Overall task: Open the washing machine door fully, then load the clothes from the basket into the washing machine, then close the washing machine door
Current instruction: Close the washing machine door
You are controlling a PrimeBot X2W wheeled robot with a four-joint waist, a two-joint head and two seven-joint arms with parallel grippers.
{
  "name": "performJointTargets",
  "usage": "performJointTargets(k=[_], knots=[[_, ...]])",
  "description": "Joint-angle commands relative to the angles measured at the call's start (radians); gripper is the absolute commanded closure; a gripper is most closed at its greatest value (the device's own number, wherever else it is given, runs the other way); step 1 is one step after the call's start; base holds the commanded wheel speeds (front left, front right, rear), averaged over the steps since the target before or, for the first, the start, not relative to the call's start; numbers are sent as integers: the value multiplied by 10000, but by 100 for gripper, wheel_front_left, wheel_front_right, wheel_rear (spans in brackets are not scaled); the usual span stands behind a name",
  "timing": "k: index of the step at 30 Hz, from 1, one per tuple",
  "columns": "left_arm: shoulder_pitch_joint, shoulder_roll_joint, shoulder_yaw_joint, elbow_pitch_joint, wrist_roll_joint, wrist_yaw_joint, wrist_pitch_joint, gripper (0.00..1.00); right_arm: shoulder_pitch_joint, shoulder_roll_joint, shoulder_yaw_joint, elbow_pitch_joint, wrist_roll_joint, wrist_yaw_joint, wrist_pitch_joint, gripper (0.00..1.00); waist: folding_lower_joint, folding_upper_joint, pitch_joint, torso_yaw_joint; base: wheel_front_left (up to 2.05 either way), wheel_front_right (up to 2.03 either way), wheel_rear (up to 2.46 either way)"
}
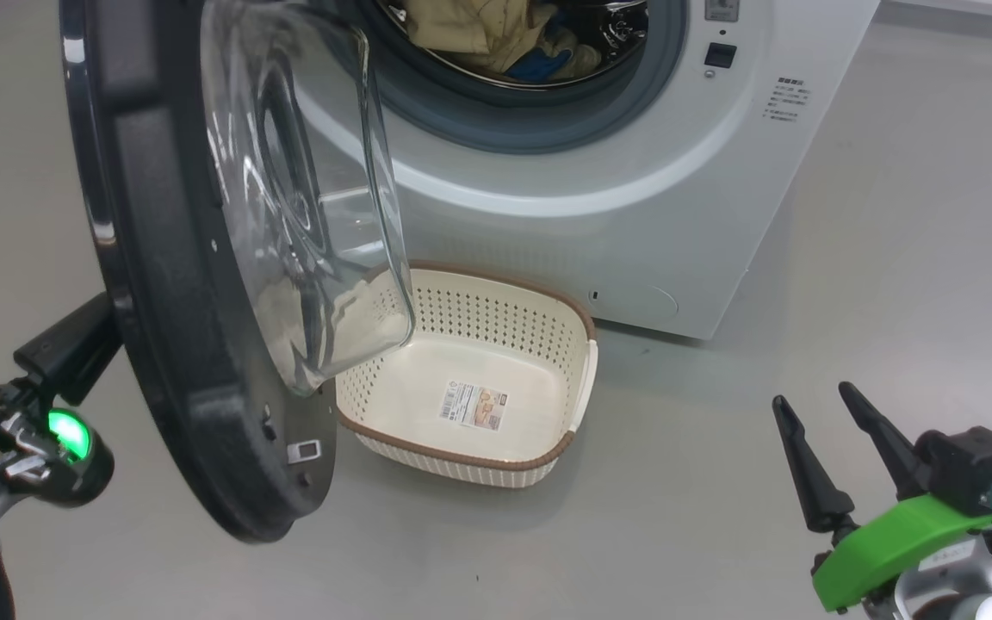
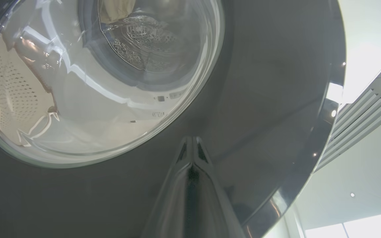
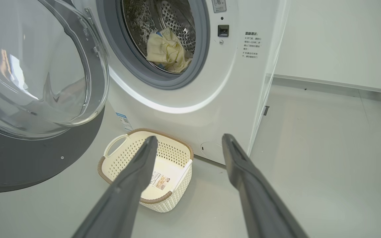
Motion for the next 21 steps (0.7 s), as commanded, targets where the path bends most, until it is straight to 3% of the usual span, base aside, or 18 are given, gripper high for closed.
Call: performJointTargets(k=[1,8,21], knots=[[-143,208,146,-513,-103,33,179,100,-484,-107,212,-293,57,2,-144,0,0,0,-22,-81,0,0,0],[-106,-86,-218,-823,38,-6,212,100,-512,-74,267,-208,72,2,-212,0,0,0,-47,-355,0,0,0],[-377,-911,-1411,-516,364,-718,-156,100,-541,-20,303,-141,64,2,-274,0,0,0,-40,-692,0,0,0]])
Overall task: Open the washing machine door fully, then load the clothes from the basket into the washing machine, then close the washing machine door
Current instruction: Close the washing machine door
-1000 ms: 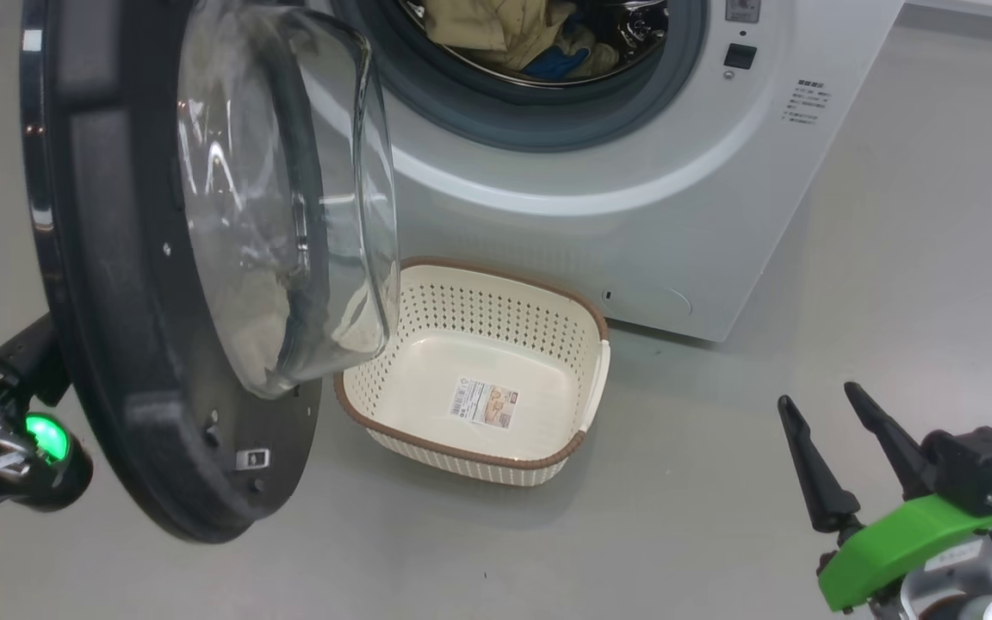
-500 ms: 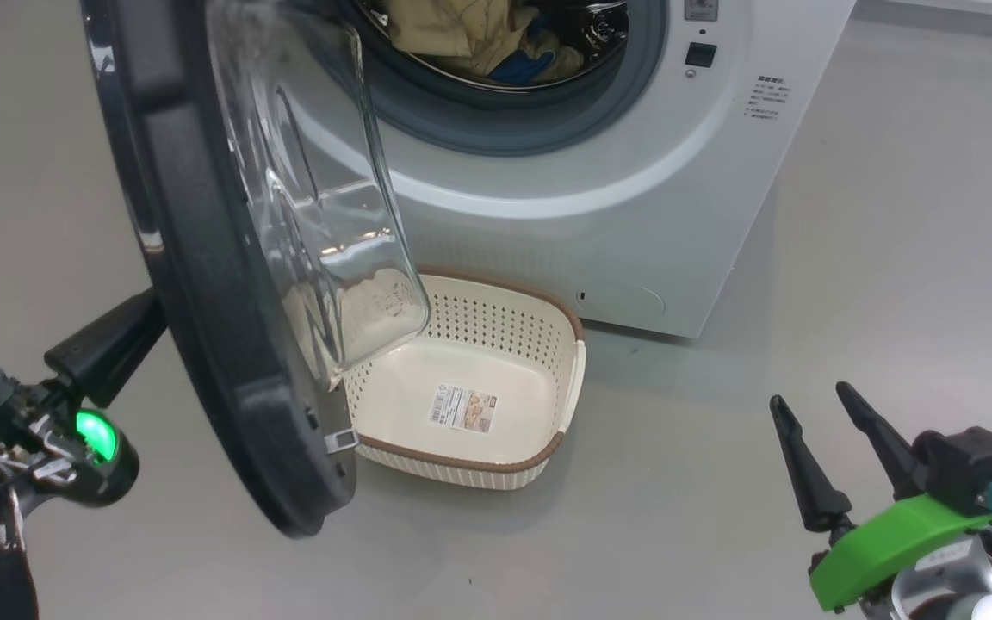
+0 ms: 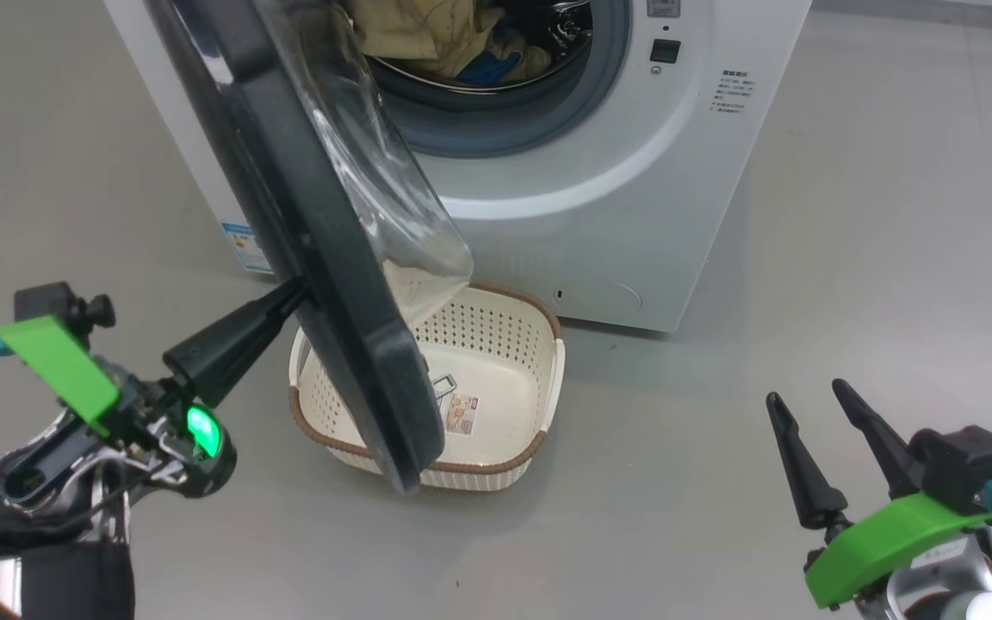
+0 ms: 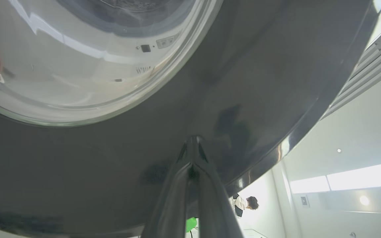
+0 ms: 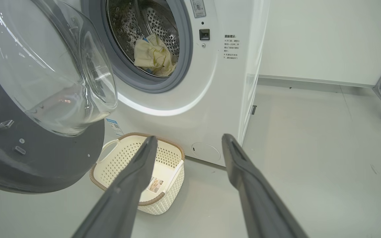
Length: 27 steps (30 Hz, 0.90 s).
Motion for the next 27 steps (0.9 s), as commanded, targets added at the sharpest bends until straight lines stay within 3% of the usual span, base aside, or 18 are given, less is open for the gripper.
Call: performJointTargets(k=[1,14,27], knots=[[-488,129,71,-247,146,-138,-19,100,-430,-137,218,-314,52,2,-82,0,0,0,6,-47,0,0,0],[-1496,-55,-862,1119,261,-595,-1065,100,-610,-82,203,-257,81,2,-180,0,0,0,138,-586,0,0,0],[-2736,-77,-1707,2930,-782,-1157,-2450,100,-915,-1,462,-76,152,2,-309,0,0,0,277,-1425,0,0,0]])
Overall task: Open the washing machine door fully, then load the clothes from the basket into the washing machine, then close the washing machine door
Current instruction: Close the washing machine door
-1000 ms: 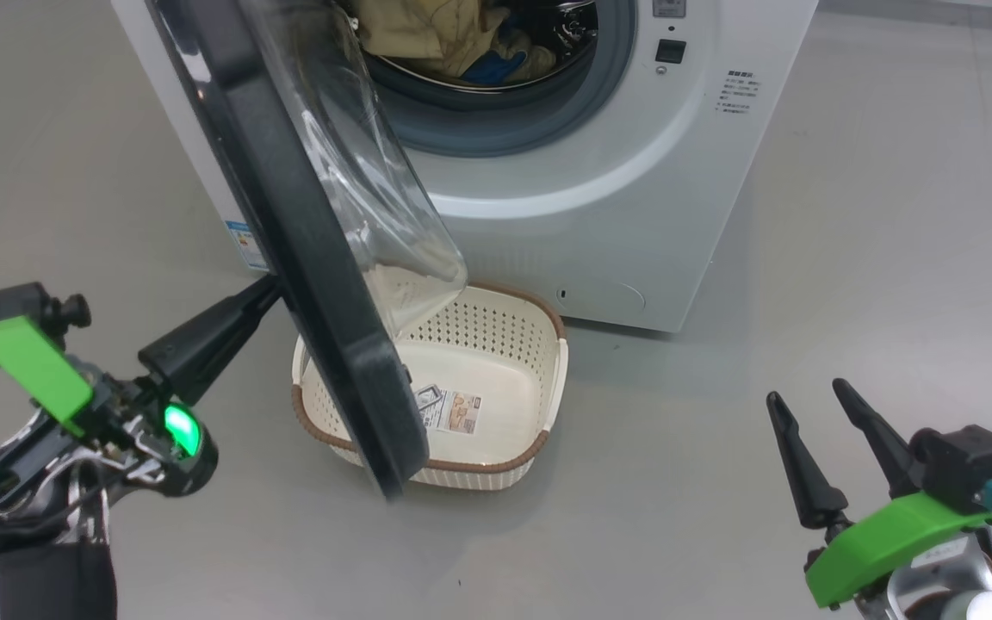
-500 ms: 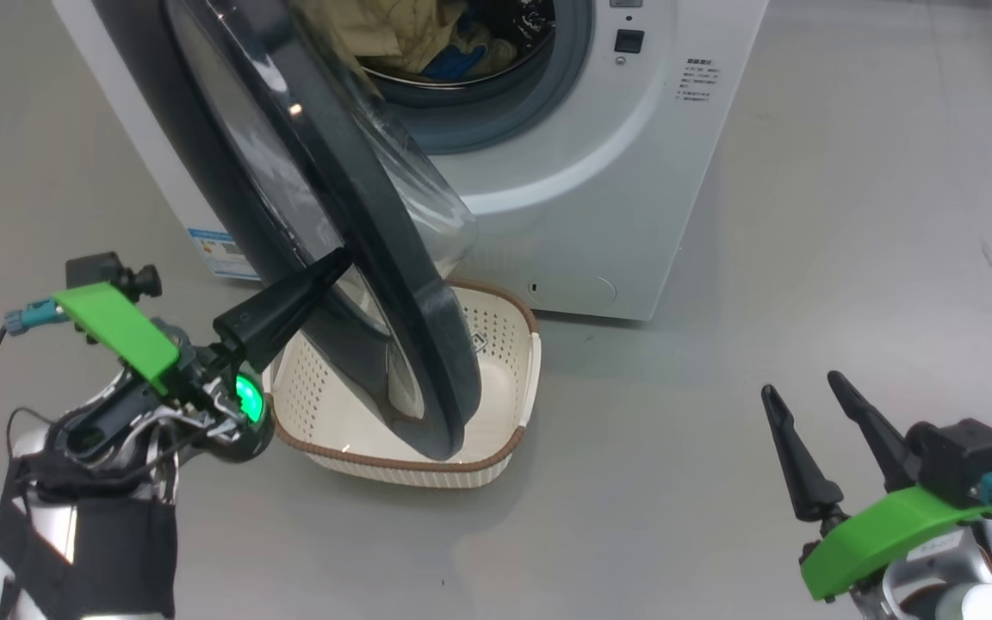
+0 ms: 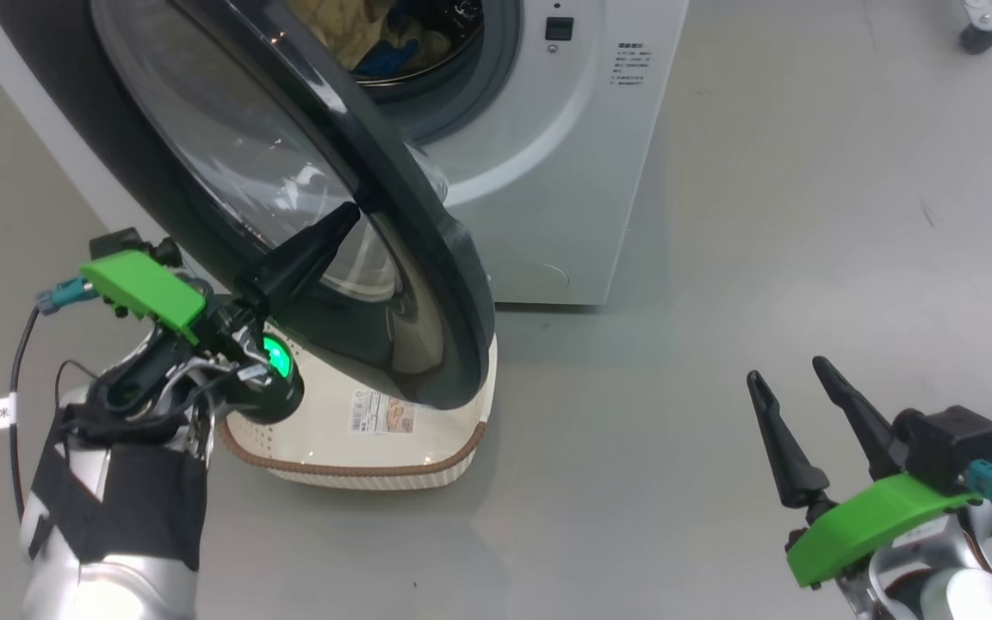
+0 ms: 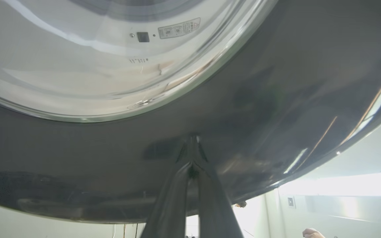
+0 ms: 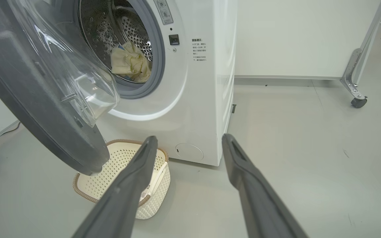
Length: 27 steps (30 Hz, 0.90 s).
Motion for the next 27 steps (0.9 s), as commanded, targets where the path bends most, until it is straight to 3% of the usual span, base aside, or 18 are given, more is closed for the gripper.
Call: performJointTargets(k=[1,9,27], knots=[[-683,168,113,-187,-91,-119,-205,100,-512,-66,259,-263,76,2,-176,0,-1,0,63,-217,0,0,0],[-1374,167,-144,570,-241,-236,-1109,100,-926,12,627,-28,178,2,-365,0,-1,0,231,-891,0,0,0],[-2124,166,42,910,453,-244,-3188,100,-1585,143,1334,626,448,2,-809,0,-1,0,392,-2179,0,0,0]])
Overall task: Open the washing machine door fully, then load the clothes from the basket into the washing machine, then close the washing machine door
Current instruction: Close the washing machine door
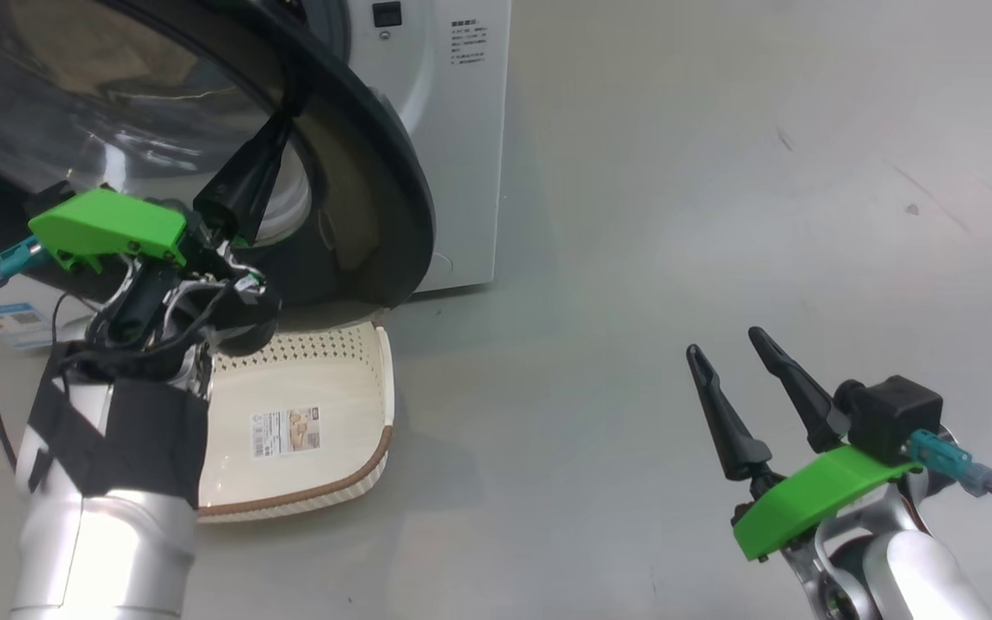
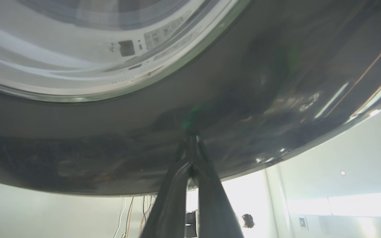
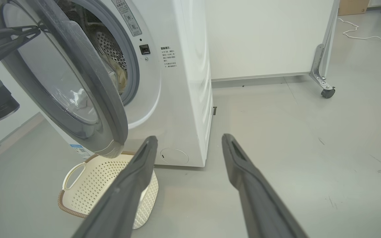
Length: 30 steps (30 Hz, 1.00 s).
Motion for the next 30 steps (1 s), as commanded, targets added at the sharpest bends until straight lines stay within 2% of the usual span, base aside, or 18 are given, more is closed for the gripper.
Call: performJointTargets(k=[1,5,10,20,25,26,28,30], knots=[[-587,205,296,-317,115,-75,-91,100,-408,-28,208,-271,106,2,-129,0,-1,0,19,-101,0,0,0],[-666,208,445,-276,329,-76,-559,100,-494,3,289,-102,159,2,-230,0,-1,0,20,-341,0,0,0],[-395,208,538,-372,306,-76,-422,100,-510,26,242,57,185,2,-307,0,-1,0,-71,-437,0,0,0],[356,206,668,-453,575,-76,-761,100,-383,37,-68,271,104,2,-368,0,-1,0,-354,-67,0,0,0],[699,253,707,-269,1100,-76,-1535,100,-262,43,-257,297,43,2,-351,0,-1,0,-587,139,0,0,0],[758,288,700,-228,1280,-76,-1766,78,-225,43,-294,299,29,2,-341,0,-1,0,-636,180,0,0,0],[899,388,522,-191,1767,-76,-2150,0,-153,39,-356,305,4,2,-322,0,-1,0,-748,252,0,0,0],[1023,467,404,-229,2240,-76,-2669,0,-75,41,-415,289,-28,2,-296,0,-1,0,-843,321,0,0,0]])
